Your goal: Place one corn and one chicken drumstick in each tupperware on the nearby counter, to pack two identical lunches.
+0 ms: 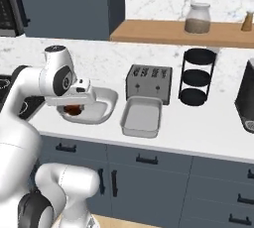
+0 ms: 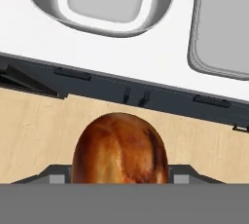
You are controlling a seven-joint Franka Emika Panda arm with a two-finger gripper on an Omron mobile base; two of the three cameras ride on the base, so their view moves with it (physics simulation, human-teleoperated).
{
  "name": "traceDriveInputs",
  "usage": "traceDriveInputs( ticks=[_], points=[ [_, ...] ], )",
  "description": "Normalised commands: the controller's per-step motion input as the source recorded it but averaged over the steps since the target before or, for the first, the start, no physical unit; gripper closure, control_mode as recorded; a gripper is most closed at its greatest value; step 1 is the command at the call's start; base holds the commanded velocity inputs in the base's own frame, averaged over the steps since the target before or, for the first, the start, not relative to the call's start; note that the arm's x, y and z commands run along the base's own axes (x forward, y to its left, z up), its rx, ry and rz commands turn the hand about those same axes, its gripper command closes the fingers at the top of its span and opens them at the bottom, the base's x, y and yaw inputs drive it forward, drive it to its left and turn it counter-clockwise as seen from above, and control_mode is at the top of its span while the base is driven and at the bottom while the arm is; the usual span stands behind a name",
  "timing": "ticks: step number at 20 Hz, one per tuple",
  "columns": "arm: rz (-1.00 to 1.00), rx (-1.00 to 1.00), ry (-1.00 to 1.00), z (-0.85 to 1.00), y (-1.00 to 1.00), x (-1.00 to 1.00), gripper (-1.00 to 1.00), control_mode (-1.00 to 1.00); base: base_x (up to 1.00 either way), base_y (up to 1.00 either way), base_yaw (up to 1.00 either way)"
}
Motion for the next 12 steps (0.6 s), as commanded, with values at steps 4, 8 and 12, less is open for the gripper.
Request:
traceDriveInputs(
  ticks=[4, 8, 12],
  points=[
    [0.0, 0.0, 0.0, 0.0, 0.0, 0.0, 1.0, 1.0, 0.09, 0.73, 0.0],
    [0.0, 0.05, -0.19, -0.29, 0.02, 0.25, 1.0, -1.0, 0.0, 0.07, 0.0],
    [0.0, 0.06, -0.21, -0.25, -0.02, 0.8, 1.0, -1.0, 0.0, 0.0, 0.0]
  ],
)
